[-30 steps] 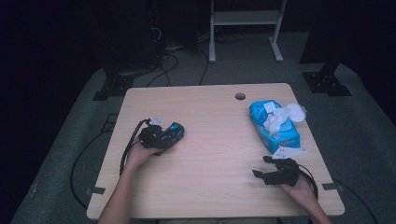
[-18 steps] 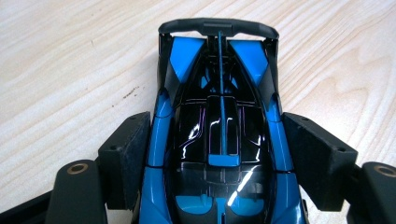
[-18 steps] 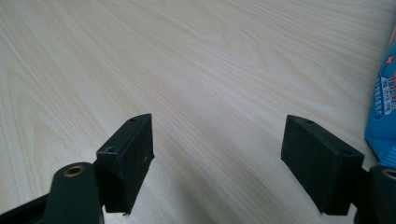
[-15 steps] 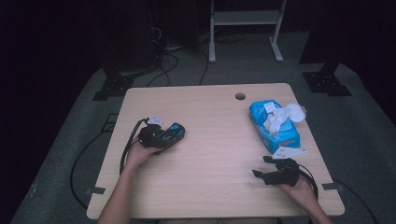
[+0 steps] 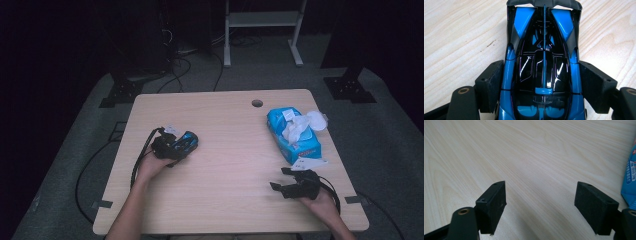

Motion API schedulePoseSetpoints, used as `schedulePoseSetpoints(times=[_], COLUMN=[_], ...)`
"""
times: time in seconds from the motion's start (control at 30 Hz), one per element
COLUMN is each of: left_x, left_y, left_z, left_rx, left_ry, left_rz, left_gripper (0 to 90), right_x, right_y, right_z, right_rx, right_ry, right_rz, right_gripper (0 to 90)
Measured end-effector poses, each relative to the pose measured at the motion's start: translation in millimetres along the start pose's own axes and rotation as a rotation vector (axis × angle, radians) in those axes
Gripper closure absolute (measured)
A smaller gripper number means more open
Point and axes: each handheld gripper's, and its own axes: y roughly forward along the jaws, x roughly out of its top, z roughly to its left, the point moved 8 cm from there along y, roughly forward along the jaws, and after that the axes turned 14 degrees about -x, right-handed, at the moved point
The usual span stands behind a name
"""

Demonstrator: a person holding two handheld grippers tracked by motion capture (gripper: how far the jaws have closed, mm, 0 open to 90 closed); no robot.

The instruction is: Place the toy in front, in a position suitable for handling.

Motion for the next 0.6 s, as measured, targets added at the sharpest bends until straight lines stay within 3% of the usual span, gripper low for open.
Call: schedulePoseSetpoints(times=[0.2,0.37,0.6], left_x=[0.1,0.6,0.3], left_y=[0.7,0.7,0.1], left_z=[0.4,-1.1,-0.9], left_rx=[-0.008,0.006,-0.004], left_ry=[-0.034,-0.009,-0.009], left_rz=[0.001,0.010,0.005], left_gripper=[24.6,25.8,26.1], right_x=[-0.2,-0.2,0.0], right_y=[0.3,0.6,0.4], right_z=[0.2,1.1,1.0], right_rx=[0.000,0.000,-0.001], right_ry=[-0.003,-0.004,-0.003], right_rz=[0.002,0.004,0.002], right_gripper=[24.2,24.3,24.3])
